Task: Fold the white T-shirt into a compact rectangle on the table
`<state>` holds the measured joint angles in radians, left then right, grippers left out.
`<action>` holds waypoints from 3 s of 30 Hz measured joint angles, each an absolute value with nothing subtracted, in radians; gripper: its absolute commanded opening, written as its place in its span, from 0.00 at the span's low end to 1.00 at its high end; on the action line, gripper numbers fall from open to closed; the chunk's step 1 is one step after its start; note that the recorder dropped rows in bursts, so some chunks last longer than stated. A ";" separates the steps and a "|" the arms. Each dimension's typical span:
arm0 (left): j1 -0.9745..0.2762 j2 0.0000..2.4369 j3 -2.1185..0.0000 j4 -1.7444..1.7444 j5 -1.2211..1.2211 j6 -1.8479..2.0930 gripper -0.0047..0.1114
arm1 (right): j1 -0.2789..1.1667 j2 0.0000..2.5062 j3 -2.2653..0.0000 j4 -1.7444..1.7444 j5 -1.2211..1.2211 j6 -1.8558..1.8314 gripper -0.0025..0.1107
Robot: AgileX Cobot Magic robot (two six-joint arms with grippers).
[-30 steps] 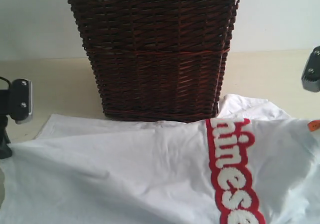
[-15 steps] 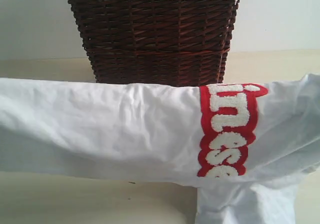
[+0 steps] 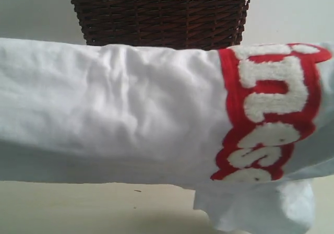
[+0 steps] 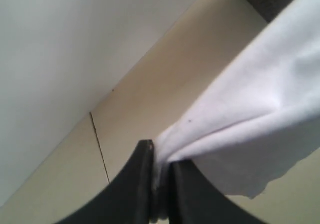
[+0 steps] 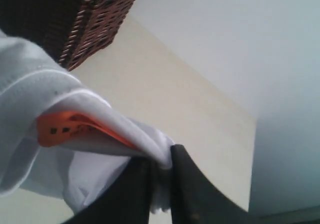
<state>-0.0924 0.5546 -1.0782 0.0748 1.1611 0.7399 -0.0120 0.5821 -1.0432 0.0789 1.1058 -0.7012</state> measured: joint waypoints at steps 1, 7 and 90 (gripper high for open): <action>-0.092 0.545 -1.084 0.077 1.182 0.740 0.04 | -0.012 0.560 -1.060 0.059 1.115 -0.685 0.02; -0.092 0.484 -1.108 0.025 1.229 0.750 0.04 | -0.012 0.472 -1.155 -0.023 1.213 -0.656 0.02; -0.449 1.892 -1.099 -0.341 -0.372 0.421 0.04 | 0.427 1.855 -1.029 0.341 -0.461 -0.260 0.02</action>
